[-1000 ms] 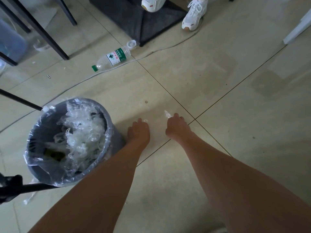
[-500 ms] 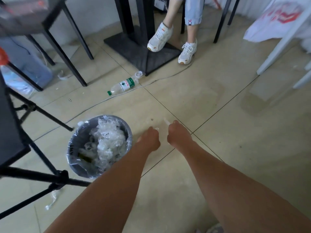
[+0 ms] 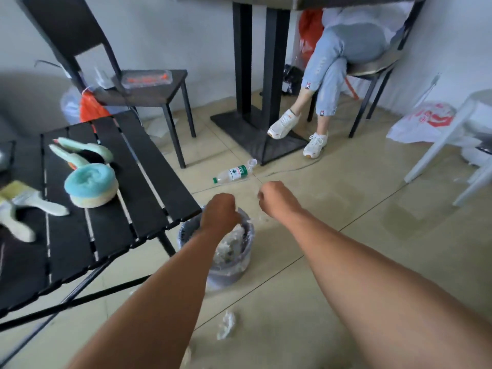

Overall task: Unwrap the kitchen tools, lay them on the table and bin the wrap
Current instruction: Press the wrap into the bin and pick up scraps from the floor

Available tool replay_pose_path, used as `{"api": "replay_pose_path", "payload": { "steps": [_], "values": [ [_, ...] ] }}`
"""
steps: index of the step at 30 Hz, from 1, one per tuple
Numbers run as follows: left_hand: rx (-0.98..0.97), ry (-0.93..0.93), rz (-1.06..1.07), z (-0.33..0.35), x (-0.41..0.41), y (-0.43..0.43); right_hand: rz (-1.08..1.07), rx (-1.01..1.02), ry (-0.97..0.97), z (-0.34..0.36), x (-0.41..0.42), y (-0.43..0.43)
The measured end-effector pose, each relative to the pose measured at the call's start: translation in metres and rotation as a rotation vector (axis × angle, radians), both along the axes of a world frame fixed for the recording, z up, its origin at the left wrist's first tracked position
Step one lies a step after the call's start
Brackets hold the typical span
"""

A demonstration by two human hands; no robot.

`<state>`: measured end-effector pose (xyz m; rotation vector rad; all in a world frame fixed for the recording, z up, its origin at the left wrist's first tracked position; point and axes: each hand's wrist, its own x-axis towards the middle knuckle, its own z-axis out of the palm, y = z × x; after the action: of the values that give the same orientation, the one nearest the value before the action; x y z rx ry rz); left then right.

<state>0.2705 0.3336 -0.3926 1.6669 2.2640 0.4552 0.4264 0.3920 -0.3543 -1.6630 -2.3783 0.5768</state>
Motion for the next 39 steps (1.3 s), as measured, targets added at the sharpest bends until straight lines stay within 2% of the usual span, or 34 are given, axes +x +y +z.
{"api": "replay_pose_path", "payload": {
  "steps": [5,8,11,14,16,21,26,31,34,39],
  "values": [
    [-0.067,-0.059,0.022,-0.011,-0.049,-0.051,0.089,-0.106,0.026,-0.004,-0.046,-0.03],
    [-0.172,-0.001,-0.071,-0.025,-0.056,-0.06,0.178,-0.214,-0.12,-0.023,-0.059,-0.044],
    [-0.345,0.08,-0.075,-0.046,-0.056,-0.058,0.241,-0.304,-0.25,-0.047,-0.06,-0.052],
    [-0.43,0.145,-0.045,-0.067,-0.056,-0.058,0.314,-0.349,-0.267,-0.064,-0.057,-0.052],
    [-0.474,0.119,-0.044,-0.079,-0.055,-0.057,0.352,-0.37,-0.276,-0.078,-0.058,-0.052],
    [-0.542,0.108,-0.143,-0.103,-0.053,-0.055,0.288,-0.405,-0.237,-0.116,-0.064,-0.056],
    [-0.502,0.204,-0.155,-0.113,-0.045,-0.05,0.276,-0.322,-0.262,-0.142,-0.076,-0.052],
    [-0.534,0.109,-0.253,-0.118,-0.04,-0.04,0.29,-0.286,-0.416,-0.162,-0.091,-0.052],
    [-0.558,0.121,-0.213,-0.118,-0.04,-0.036,0.299,-0.227,-0.503,-0.169,-0.096,-0.05],
    [-0.514,0.121,-0.18,-0.127,-0.045,-0.039,0.342,-0.205,-0.431,-0.153,-0.082,-0.049]
  ]
}}
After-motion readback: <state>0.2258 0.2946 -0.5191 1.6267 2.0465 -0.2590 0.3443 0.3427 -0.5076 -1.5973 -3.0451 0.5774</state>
